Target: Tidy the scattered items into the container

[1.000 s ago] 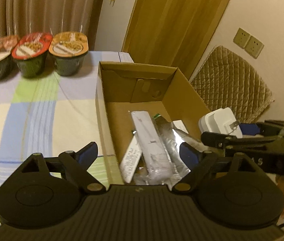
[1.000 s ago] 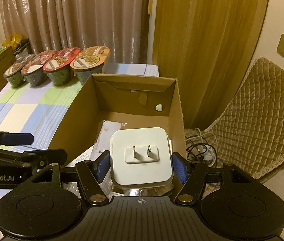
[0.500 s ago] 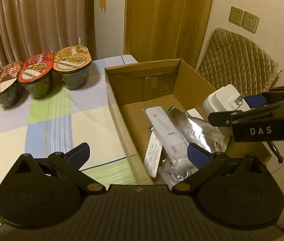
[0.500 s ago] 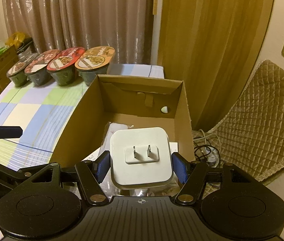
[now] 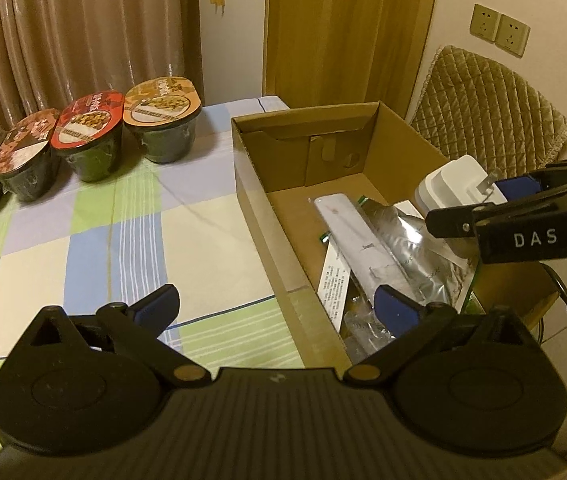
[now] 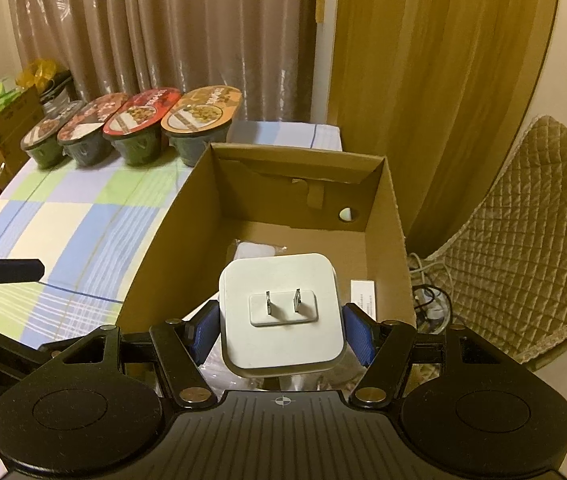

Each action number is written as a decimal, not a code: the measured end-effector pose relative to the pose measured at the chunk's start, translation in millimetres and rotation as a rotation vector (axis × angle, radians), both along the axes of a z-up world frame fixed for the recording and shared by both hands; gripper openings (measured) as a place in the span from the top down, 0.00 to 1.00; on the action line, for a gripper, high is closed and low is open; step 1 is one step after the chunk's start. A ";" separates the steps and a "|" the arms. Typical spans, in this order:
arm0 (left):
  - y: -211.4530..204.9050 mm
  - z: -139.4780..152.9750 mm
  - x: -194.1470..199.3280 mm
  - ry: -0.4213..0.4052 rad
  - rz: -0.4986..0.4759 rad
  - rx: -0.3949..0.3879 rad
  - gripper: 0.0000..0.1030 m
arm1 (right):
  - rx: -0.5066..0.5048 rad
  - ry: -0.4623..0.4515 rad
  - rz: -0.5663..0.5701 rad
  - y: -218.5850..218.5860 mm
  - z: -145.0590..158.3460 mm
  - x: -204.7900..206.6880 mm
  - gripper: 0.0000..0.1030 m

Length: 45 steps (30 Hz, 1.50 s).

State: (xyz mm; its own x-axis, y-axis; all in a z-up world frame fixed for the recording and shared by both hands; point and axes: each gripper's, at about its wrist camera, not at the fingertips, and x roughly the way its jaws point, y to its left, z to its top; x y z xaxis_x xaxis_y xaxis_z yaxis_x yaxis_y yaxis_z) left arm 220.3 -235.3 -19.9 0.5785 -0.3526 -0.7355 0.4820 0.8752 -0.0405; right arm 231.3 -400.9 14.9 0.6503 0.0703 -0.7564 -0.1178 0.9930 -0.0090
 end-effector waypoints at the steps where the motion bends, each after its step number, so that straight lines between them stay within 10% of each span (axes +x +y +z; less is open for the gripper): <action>1: 0.8 -0.1 0.0 0.001 0.001 -0.001 0.01 | 0.000 -0.001 0.001 0.5 0.3 0.3 0.34; 12: 9.1 -1.2 1.9 0.015 0.017 -0.023 0.01 | 0.069 -0.047 -0.020 0.2 5.6 4.4 0.34; 15: 11.6 -1.9 2.4 0.018 0.021 -0.025 0.01 | 0.063 -0.076 -0.048 -1.6 7.2 3.2 0.00; 45: 13.3 21.3 -27.1 0.015 0.001 -0.032 0.01 | 0.058 -0.034 -0.068 -5.8 20.7 -45.1 0.00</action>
State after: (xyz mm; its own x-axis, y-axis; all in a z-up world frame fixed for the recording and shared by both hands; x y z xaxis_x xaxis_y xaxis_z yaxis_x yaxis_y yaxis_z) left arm 193.3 -221.9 1.4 0.5680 -0.3758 -0.7322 0.4804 0.8738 -0.0757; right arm 186.1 -406.7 35.6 0.6801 0.0680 -0.7300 -0.0509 0.9977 0.0455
